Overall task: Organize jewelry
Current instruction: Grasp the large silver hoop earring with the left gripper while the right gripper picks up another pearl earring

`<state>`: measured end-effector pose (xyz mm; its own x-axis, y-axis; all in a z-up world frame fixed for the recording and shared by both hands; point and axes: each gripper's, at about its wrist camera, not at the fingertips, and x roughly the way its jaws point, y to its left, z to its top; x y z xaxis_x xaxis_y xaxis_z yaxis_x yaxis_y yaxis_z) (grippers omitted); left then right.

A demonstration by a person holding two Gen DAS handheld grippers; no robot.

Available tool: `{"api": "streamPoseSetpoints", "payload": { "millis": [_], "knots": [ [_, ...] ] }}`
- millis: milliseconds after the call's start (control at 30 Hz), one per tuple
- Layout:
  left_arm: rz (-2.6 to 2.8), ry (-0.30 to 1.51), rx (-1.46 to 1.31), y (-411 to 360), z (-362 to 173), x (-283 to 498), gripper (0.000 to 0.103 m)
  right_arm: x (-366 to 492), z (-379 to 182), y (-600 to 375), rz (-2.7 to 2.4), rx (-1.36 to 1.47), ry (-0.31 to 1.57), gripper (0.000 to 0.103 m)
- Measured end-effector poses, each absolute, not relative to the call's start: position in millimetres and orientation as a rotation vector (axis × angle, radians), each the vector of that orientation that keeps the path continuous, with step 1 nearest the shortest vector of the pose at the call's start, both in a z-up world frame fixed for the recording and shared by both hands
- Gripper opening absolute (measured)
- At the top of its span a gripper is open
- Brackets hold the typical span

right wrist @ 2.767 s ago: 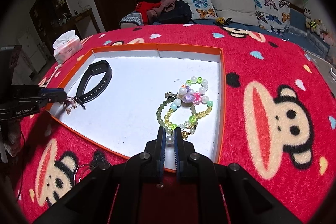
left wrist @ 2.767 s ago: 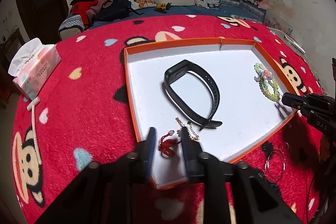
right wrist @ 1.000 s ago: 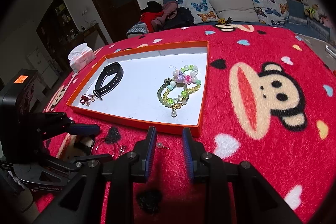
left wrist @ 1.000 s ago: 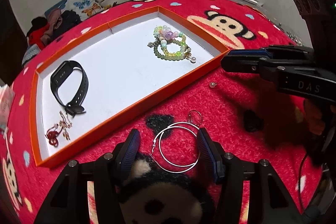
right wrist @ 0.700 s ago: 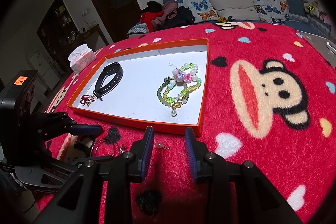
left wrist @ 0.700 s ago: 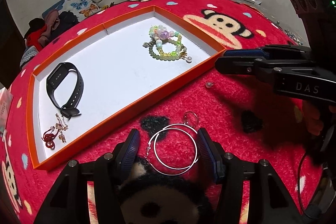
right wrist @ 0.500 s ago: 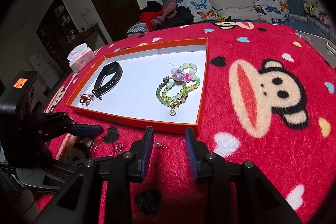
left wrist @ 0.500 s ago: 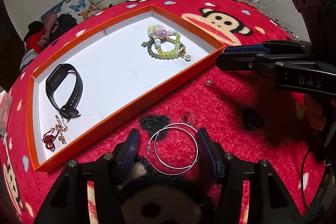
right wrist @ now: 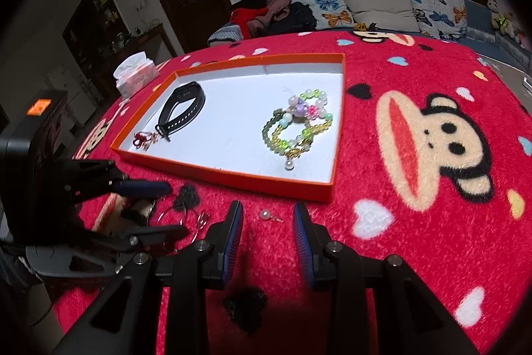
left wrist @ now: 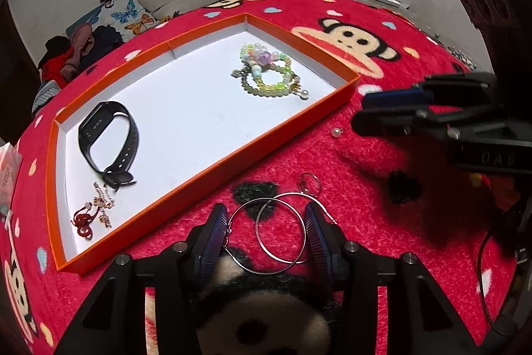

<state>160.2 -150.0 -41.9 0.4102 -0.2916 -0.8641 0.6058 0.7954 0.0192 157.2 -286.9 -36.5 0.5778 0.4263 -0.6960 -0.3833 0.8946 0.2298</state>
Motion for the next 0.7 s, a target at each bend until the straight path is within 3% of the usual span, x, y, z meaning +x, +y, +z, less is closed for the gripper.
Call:
{"api": "streamPoseSetpoints", "payload": {
  "millis": [700],
  "knots": [
    [-0.564,0.96,0.293,-119,-25,154,0.051,151,-46,-251,0.475,-0.08,0.862,0.034]
  ]
}}
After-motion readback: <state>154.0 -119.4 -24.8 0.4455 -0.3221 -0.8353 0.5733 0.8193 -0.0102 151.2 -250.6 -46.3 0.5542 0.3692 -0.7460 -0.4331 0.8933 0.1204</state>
